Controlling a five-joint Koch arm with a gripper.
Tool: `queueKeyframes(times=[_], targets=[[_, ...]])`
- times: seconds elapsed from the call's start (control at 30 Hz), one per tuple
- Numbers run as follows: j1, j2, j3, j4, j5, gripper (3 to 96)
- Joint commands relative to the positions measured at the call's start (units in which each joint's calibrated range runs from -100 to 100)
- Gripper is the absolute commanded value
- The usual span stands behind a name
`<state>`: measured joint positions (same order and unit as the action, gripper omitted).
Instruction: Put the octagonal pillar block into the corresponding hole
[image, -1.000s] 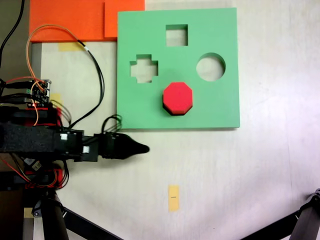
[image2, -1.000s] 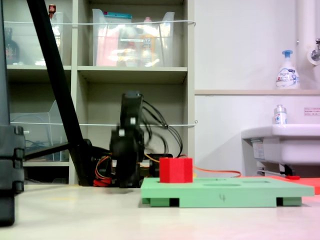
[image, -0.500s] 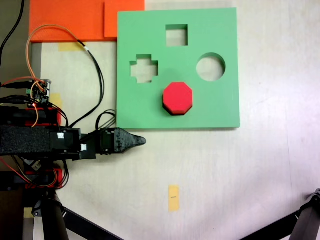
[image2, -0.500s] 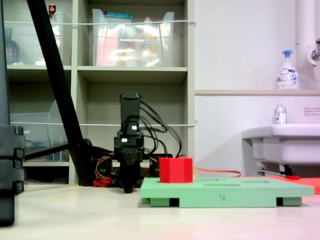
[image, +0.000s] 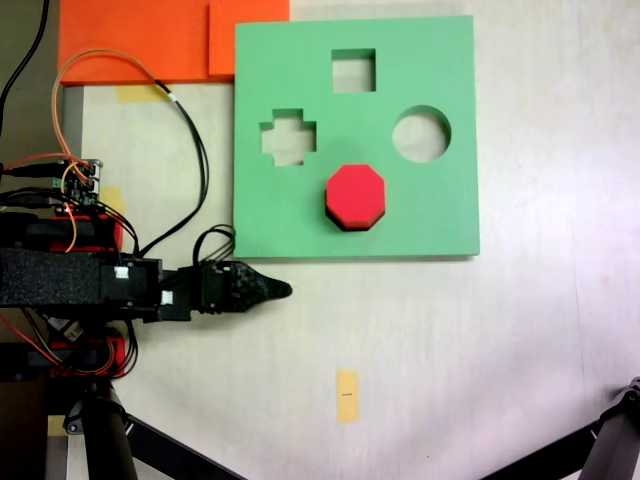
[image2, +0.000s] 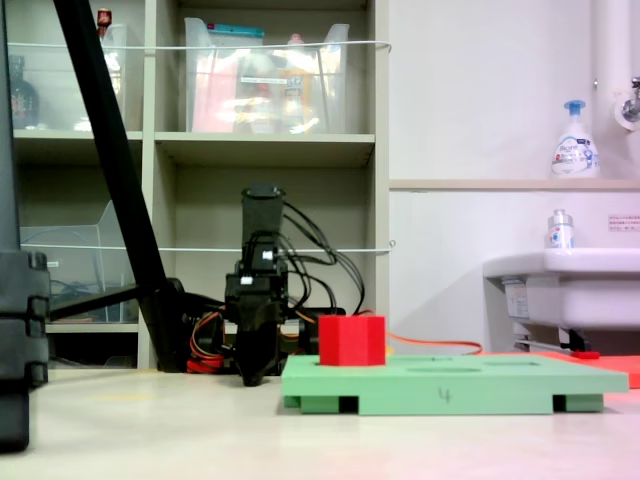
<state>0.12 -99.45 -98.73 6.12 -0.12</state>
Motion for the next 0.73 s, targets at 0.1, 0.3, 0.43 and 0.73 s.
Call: queueKeyframes(times=[0.1, 0.3, 0.43, 0.73], targets=[[-1.37, -0.55, -1.27, -6.65, 1.27, 48.6], [-2.15, -0.55, -1.27, -6.55, 1.22, 48.6], [-2.1, -0.55, -1.27, -5.49, 1.22, 48.6], [-2.1, -0.55, -1.27, -5.49, 1.22, 48.6]])
